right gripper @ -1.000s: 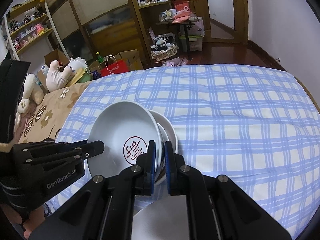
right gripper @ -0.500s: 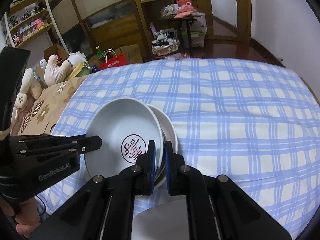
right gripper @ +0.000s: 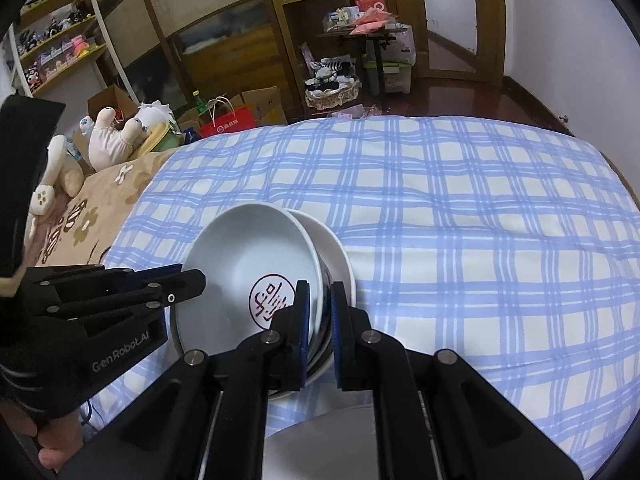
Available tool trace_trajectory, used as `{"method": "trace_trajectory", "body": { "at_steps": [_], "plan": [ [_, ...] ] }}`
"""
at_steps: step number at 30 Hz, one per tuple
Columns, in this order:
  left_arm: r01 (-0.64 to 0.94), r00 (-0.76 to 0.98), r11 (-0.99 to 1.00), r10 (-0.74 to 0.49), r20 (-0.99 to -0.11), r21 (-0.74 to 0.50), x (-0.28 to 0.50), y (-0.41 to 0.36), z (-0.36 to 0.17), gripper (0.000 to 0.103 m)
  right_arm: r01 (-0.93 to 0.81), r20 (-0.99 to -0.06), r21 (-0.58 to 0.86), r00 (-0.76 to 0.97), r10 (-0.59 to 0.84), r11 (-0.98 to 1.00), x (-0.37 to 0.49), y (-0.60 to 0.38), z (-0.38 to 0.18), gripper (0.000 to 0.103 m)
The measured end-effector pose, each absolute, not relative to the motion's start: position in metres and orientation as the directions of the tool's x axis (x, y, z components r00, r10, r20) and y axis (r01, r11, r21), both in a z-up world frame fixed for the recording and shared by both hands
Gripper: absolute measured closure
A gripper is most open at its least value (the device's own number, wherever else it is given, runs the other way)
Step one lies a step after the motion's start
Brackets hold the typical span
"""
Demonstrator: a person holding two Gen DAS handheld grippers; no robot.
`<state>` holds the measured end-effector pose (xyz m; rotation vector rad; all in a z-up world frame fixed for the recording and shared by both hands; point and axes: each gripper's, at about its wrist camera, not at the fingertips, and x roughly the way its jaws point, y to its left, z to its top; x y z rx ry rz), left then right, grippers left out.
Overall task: Organize plates and bowls
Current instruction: 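Lower the red-patterned bowl into the nested white bowls and open both grippers, then move both tools to opposite rims of the stacked bowls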
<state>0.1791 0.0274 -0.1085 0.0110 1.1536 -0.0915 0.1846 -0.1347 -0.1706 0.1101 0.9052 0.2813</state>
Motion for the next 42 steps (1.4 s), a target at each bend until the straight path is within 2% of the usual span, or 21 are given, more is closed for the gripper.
{"method": "trace_trajectory", "body": {
  "at_steps": [18,25,29,31,32,34,36,37,39,40,42],
  "plan": [
    [0.071,0.396,0.996,-0.075,-0.915,-0.05,0.18,0.029,-0.108,0.09,-0.203,-0.744,0.208,0.602,0.29,0.957,0.183,-0.133,-0.164,0.092],
    [0.072,0.419,0.996,-0.083,-0.904,-0.058,0.179,0.038,-0.099,0.082,-0.209,-0.747,0.223,0.591,0.305,0.952,0.185,-0.134,-0.16,0.092],
    [0.057,0.421,0.996,-0.09,-0.903,-0.073,0.182,0.045,-0.1,0.082,-0.214,-0.747,0.22,0.591,0.306,0.952,0.184,-0.136,-0.155,0.092],
    [0.056,0.422,0.996,-0.092,-0.902,-0.076,0.184,0.049,-0.099,0.075,-0.216,-0.748,0.213,0.591,0.302,0.953,0.184,-0.136,-0.152,0.09],
    [0.054,0.424,0.996,-0.089,-0.901,-0.073,0.186,0.051,-0.098,0.071,-0.217,-0.749,0.208,0.592,0.298,0.954,0.183,-0.135,-0.15,0.084],
    [0.037,0.435,0.997,-0.071,-0.898,-0.061,0.187,0.057,-0.095,0.051,-0.216,-0.746,0.2,0.599,0.292,0.956,0.183,-0.137,-0.148,0.073],
    [0.013,0.445,0.998,-0.056,-0.894,-0.056,0.189,0.065,-0.093,0.045,-0.213,-0.743,0.193,0.606,0.284,0.958,0.183,-0.142,-0.145,0.056],
    [0.005,0.441,0.998,-0.055,-0.896,-0.059,0.19,0.068,-0.093,0.039,-0.208,-0.744,0.188,0.608,0.278,0.96,0.184,-0.144,-0.144,0.051],
    [-0.007,0.432,0.998,-0.059,-0.9,-0.069,0.192,0.074,-0.093,0.029,-0.194,-0.745,0.178,0.614,0.261,0.965,0.185,-0.149,-0.143,0.033],
    [-0.013,0.432,0.998,-0.055,-0.9,-0.067,0.192,0.075,-0.093,0.024,-0.184,-0.744,0.174,0.619,0.251,0.967,0.186,-0.152,-0.143,0.029],
    [-0.02,0.428,0.998,-0.043,-0.903,-0.057,0.194,0.079,-0.093,0.018,-0.167,-0.747,0.166,0.622,0.235,0.972,0.188,-0.157,-0.143,0.008]
  ]
}}
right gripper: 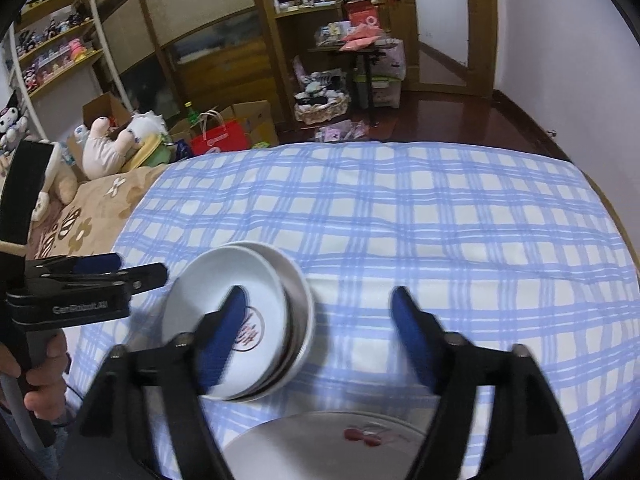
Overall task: Organize plates and bowls
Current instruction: 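Move both tools to opposite rims of the stacked bowls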
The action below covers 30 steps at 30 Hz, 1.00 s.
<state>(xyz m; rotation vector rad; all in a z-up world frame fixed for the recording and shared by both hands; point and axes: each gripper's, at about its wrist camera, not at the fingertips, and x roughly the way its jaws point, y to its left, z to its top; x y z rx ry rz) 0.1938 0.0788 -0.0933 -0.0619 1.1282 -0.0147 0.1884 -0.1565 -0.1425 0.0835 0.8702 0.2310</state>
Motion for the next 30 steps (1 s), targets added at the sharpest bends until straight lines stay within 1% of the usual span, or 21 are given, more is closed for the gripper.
{"method": "trace_trajectory", "body": {
  "at_steps": [1,2,12,16,23,30],
  "plan": [
    [-0.018,0.424,0.998,-0.04,-0.905,-0.052,0.195,0.078,-0.094,0.014,-0.161,-0.749,0.164,0.622,0.229,0.973,0.19,-0.159,-0.143,0.004],
    [-0.014,0.418,0.999,-0.037,-0.908,-0.047,0.195,0.078,-0.095,0.014,-0.156,-0.748,0.163,0.624,0.225,0.974,0.19,-0.162,-0.143,0.0],
    [-0.014,0.373,1.0,-0.01,-0.928,-0.017,0.199,0.079,-0.105,0.012,-0.074,-0.77,0.134,0.619,0.151,0.988,0.199,-0.179,-0.152,0.0],
    [-0.032,0.361,0.999,-0.021,-0.932,-0.035,0.2,0.084,-0.106,0.012,-0.046,-0.793,0.125,0.596,0.127,0.991,0.202,-0.187,-0.159,0.0],
    [-0.042,0.327,0.999,-0.016,-0.945,-0.031,0.202,0.085,-0.111,0.012,-0.031,-0.825,0.184,0.539,0.171,0.983,0.205,-0.199,-0.17,0.0],
    [-0.049,0.301,0.998,-0.024,-0.953,-0.04,0.205,0.087,-0.117,0.012,-0.025,-0.85,0.204,0.492,0.19,0.979,0.205,-0.2,-0.178,0.0]
  ]
}}
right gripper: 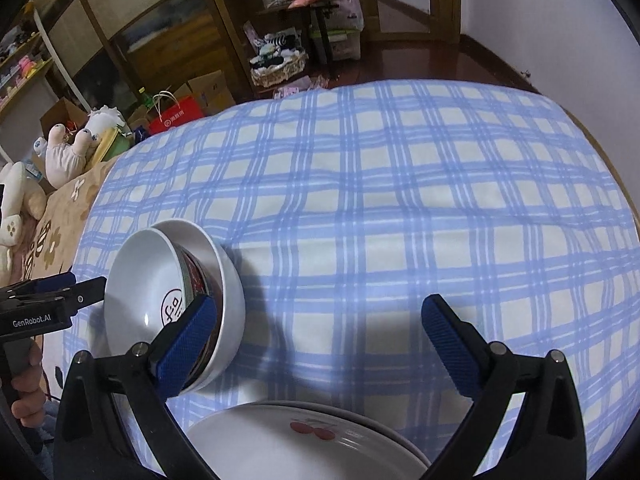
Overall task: Organize plates and bowls
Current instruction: 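Move both tools to opposite rims of the stacked bowls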
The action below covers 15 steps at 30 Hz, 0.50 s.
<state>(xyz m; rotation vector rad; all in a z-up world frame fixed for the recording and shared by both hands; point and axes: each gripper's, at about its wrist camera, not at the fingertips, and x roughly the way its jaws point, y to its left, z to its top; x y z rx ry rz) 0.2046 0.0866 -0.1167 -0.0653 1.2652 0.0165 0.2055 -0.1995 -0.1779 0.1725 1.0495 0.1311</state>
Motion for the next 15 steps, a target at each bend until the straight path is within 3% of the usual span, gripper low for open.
{"method": "trace_trajectory", "body": {
  "at_steps": [15],
  "plan": [
    [-0.078,0.27,0.996,-0.016,-0.963,-0.039,0.21,0.09,-0.127,0.012,-0.009,-0.88,0.244,0.419,0.225,0.97,0.211,-0.191,-0.193,0.0]
  ]
}}
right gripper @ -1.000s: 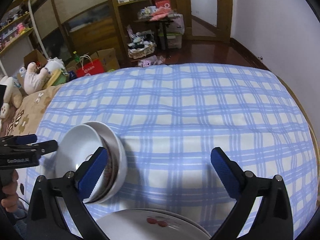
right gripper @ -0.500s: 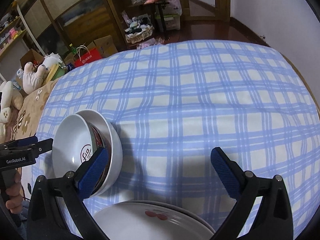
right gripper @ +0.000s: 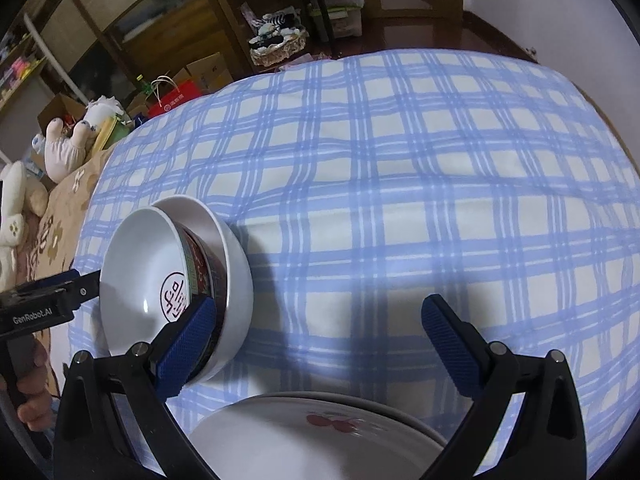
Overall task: Organize plates and bowls
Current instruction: 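Move both tools to opposite rims of the stacked bowls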
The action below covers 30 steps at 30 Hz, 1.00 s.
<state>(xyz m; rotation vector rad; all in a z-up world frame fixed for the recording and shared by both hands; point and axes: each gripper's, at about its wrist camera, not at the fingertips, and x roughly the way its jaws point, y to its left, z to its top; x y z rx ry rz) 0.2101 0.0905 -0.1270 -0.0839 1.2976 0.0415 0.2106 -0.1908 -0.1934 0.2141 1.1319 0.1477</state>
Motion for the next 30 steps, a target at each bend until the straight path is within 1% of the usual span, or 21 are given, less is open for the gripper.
{"method": "trace_trajectory", "body": {
  "at_steps": [12,17,21,23,26,30],
  "plan": [
    [-0.097,0.26,0.994,-0.013,-0.966,-0.04,0.214,0.092,-0.128,0.011,0.045,-0.897,0.24,0.392,0.204,0.97,0.214,-0.188,-0.191,0.0],
    [-0.085,0.261,0.996,-0.001,-0.965,-0.024,0.217,0.089,-0.128,0.011,0.076,-0.912,0.211,0.374,0.169,0.974,0.215,-0.183,-0.189,0.0],
    [-0.096,0.25,0.994,-0.018,-0.968,-0.043,0.22,0.092,-0.131,0.01,0.08,-0.917,0.198,0.367,0.155,0.977,0.216,-0.182,-0.188,0.0],
    [-0.093,0.246,0.995,-0.012,-0.969,-0.036,0.223,0.093,-0.132,0.007,0.109,-0.922,0.205,0.355,0.154,0.973,0.219,-0.183,-0.189,0.0],
    [-0.085,0.249,0.996,-0.004,-0.969,-0.026,0.225,0.091,-0.133,0.007,0.171,-0.92,0.227,0.362,0.153,0.959,0.219,-0.189,-0.192,0.0],
    [-0.086,0.25,0.996,-0.005,-0.968,-0.028,0.226,0.089,-0.135,0.007,0.164,-0.92,0.264,0.338,0.197,0.95,0.221,-0.192,-0.193,0.0]
  ]
}}
